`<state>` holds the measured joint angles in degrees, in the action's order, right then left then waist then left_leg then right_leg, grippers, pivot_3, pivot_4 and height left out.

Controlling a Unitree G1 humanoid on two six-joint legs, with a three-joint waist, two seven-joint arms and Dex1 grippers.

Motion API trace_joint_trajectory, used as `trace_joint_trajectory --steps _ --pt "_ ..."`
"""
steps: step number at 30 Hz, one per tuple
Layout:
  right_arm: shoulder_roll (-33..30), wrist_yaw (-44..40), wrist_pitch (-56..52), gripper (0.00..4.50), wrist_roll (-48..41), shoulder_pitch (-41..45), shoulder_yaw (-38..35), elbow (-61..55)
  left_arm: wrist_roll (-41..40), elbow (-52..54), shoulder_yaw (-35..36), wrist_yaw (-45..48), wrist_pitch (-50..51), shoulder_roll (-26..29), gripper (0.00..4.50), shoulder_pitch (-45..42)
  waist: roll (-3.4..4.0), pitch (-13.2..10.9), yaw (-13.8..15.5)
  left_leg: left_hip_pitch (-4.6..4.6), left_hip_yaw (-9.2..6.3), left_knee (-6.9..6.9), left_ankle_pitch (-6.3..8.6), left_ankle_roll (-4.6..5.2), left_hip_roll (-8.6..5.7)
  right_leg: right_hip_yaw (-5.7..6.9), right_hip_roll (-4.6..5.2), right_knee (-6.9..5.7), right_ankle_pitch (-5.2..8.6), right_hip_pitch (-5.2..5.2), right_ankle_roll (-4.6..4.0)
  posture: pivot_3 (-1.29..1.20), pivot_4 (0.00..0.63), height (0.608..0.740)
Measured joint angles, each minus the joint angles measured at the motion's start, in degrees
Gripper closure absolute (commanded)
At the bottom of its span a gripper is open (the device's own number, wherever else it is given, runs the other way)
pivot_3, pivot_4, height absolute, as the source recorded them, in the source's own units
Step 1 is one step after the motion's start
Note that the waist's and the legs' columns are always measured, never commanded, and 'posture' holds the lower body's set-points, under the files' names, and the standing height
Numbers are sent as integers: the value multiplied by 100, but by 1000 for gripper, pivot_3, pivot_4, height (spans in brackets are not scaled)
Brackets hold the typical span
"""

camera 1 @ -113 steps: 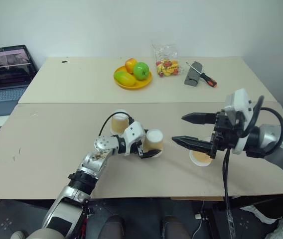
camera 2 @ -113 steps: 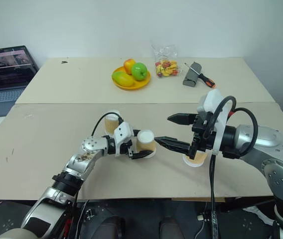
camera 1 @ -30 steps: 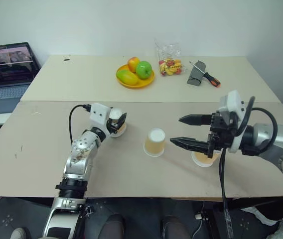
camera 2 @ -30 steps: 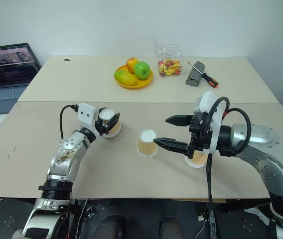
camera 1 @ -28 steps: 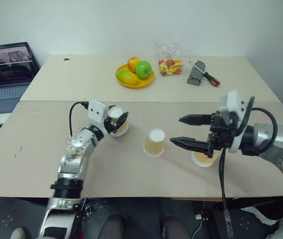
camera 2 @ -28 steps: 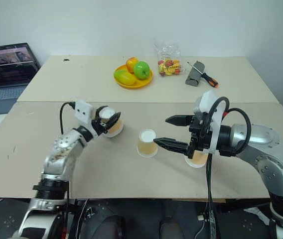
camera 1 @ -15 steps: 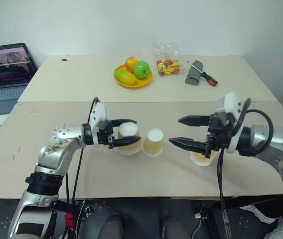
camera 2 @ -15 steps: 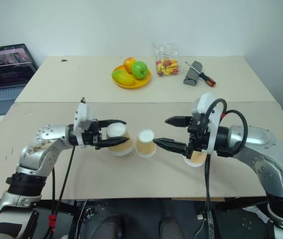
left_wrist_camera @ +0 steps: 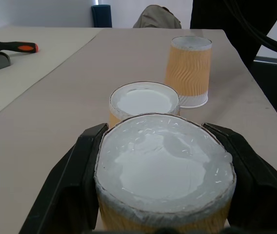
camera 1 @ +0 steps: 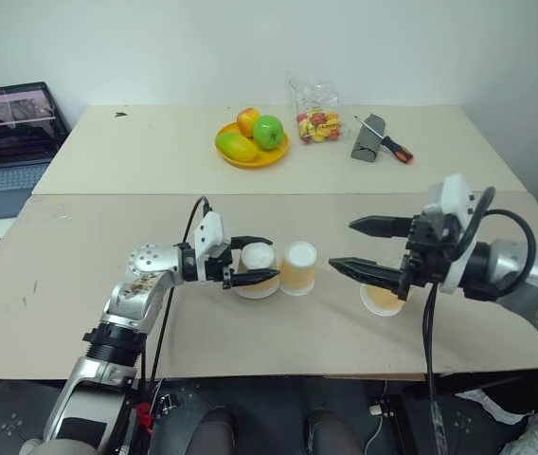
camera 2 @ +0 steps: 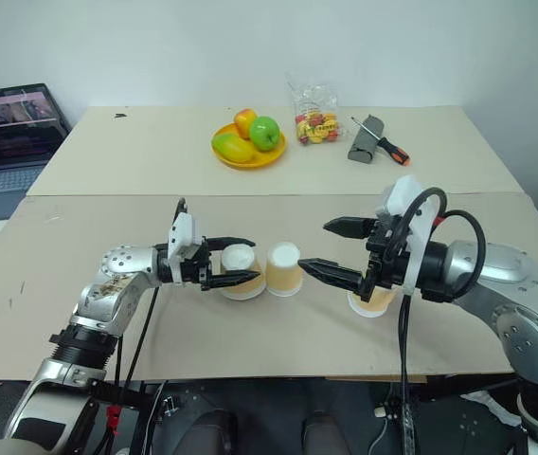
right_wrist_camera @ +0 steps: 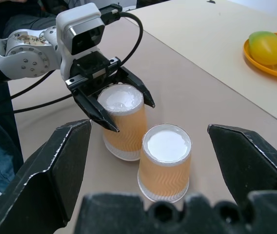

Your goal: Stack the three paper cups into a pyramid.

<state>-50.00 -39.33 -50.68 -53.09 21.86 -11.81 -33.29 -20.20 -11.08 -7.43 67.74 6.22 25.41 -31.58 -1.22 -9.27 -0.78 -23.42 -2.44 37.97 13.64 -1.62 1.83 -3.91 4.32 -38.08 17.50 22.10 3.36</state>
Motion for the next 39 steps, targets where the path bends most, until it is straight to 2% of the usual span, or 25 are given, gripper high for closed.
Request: trace_joint_trajectory --steps 26,39 --pt "-184 -7 0 0 -228 7 -106 0 490 -974 -13 -258 -742 -303 1868 -253 0 0 2 5 0 0 -1 2 -1 0 1 -3 0 -4 0 0 150 740" --pt "-250 63 0 0 -385 3 -206 -7 641 -1049 -18 -331 -769 -400 1868 -348 0 0 11 5 0 1 -2 3 -1 0 1 -4 0 -5 0 0 150 740"
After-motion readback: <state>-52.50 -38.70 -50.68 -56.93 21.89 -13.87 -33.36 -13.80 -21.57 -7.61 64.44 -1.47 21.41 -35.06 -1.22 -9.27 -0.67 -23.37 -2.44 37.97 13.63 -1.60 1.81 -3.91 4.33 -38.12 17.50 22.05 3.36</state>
